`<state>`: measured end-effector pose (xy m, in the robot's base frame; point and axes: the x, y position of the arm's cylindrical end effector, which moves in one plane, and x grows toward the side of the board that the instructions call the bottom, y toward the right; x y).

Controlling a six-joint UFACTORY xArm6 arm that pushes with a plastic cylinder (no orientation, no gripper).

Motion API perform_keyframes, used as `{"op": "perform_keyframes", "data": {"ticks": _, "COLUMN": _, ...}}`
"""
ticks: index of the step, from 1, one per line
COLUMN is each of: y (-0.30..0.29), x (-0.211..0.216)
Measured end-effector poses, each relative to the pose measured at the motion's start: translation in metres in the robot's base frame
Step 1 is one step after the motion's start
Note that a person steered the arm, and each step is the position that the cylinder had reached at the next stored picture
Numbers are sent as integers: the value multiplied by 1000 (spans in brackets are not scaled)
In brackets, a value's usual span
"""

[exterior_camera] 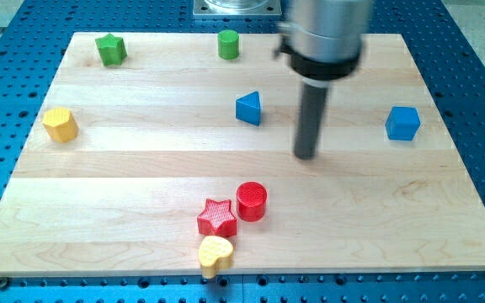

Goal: Place your arm at the right side of the yellow heart

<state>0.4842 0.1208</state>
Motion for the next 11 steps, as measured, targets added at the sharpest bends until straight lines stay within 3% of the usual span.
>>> {"op": "perform_keyframes", "data": {"ticks": 1, "y": 11, "x": 86}}
{"op": "perform_keyframes", "data": {"ticks": 2, "y": -16, "x": 134}}
{"op": "perform_keyframes", "data": {"ticks": 11, "y": -103, "x": 135}}
